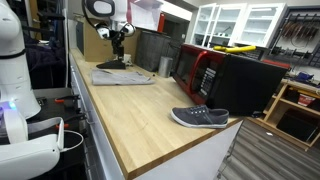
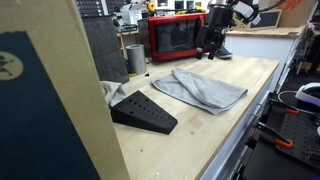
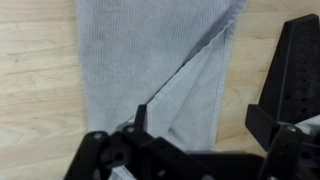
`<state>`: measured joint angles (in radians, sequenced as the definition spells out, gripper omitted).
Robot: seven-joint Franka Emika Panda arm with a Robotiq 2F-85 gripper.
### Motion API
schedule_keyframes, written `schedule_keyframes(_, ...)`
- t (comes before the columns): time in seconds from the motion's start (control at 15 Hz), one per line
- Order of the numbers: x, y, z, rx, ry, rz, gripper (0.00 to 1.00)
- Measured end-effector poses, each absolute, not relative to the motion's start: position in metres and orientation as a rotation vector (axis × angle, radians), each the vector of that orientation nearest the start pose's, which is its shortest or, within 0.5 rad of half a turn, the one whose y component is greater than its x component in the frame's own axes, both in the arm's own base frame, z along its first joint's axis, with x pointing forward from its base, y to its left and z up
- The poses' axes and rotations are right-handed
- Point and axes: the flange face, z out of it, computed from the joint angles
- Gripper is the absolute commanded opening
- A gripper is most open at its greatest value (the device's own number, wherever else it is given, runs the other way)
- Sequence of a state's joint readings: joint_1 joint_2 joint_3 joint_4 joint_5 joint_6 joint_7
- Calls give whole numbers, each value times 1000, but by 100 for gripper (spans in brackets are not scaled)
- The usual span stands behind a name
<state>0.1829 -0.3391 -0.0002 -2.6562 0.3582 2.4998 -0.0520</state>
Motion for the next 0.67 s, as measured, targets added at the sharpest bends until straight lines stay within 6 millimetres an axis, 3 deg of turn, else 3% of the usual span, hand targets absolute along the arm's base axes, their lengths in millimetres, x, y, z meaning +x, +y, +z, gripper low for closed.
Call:
schedule_keyframes(0.2, 408, 82, 367, -2887, 19, -230, 100)
schedule_keyframes(0.67, 412, 82, 368, -2853, 76, -257, 100)
